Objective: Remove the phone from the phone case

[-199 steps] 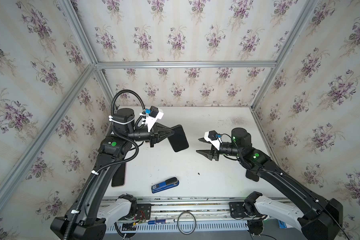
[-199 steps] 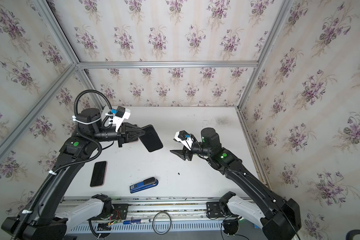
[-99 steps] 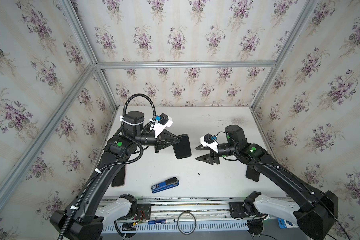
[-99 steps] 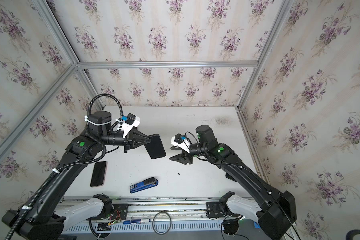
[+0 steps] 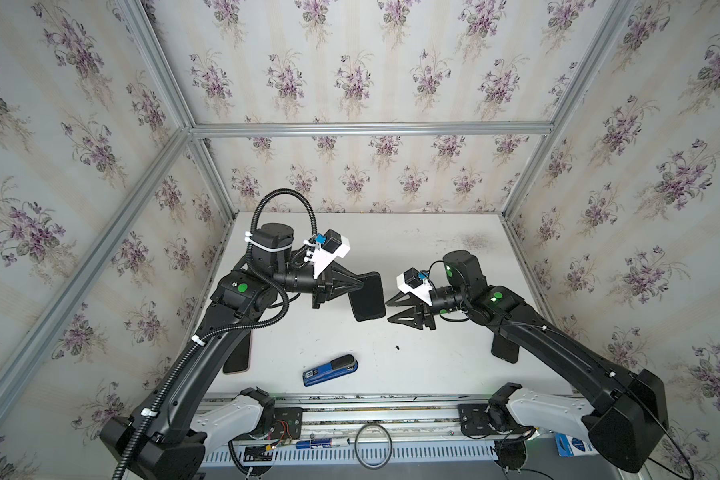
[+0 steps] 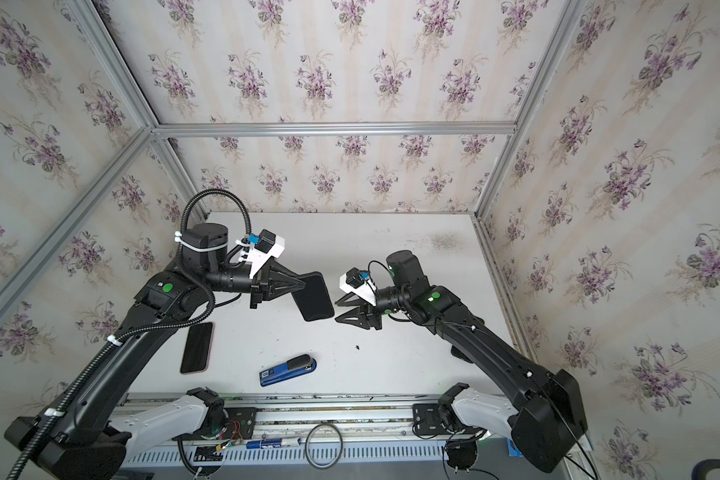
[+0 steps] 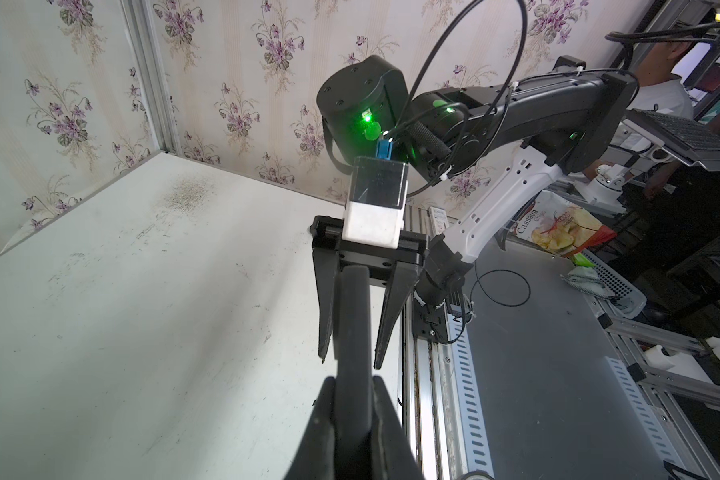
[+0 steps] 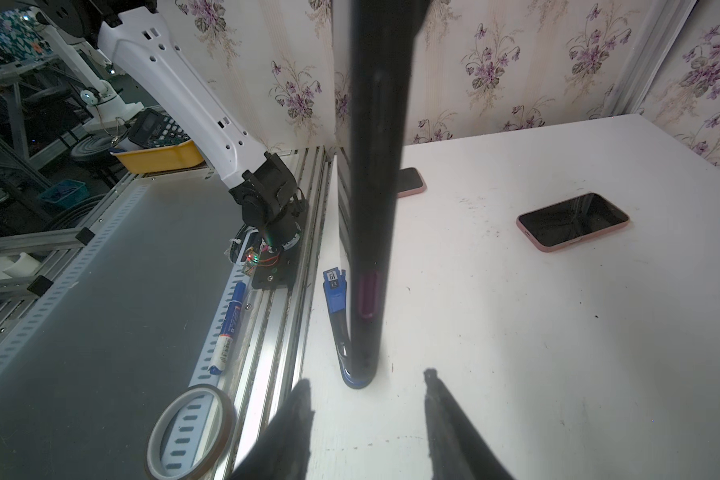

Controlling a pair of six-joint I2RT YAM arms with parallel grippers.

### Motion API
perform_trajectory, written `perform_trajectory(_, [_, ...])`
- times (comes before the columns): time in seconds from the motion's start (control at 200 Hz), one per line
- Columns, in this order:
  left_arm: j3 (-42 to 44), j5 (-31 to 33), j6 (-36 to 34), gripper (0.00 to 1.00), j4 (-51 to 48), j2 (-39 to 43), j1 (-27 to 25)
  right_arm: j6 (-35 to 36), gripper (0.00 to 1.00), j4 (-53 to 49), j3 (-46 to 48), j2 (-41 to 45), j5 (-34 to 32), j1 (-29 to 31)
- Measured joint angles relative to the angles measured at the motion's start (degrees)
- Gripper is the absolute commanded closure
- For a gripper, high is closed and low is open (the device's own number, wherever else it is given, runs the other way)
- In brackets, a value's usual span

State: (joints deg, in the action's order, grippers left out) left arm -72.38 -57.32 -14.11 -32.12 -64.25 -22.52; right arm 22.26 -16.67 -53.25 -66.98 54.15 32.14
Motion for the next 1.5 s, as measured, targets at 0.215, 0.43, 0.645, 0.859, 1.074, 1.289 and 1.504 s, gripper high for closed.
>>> perform_trajectory(0.215, [0.0,0.0,-0.2,1.0,0.0,0.0,0.0,-1.1,0.56,1.6,0.1,-1.0,0.9,0.6])
perform_trajectory(0.43, [0.0,0.0,-0.3,1.0,0.0,0.0,0.0,-2.2,0.62,3.3,0.2,-1.8,1.1,1.2])
perform_trajectory(0.645, [0.0,0.0,-0.3,1.0,0.0,0.1,0.0,-2.9,0.7,4.6,0.2,-3.0,1.3,1.5])
perform_trajectory(0.859, [0.0,0.0,-0.3,1.0,0.0,0.1,0.0,-2.6,0.87,4.7,0.2,-3.2,1.4,1.8])
perform_trajectory(1.074, [0.0,-0.5,-0.9,1.0,-0.8,0.1,-0.2,1.2,0.99,2.4,0.2,-2.7,1.5,2.2])
perform_trajectory(1.289, [-0.2,-1.6,-1.0,1.0,-1.2,-0.5,-0.7,5.9,1.0,-0.3,-0.1,-1.9,1.3,2.5])
perform_trajectory(1.504, [-0.6,-2.6,-0.9,1.0,-1.6,-1.6,-1.8,13.6,1.0,-10.2,-5.5,-3.9,-1.4,4.3])
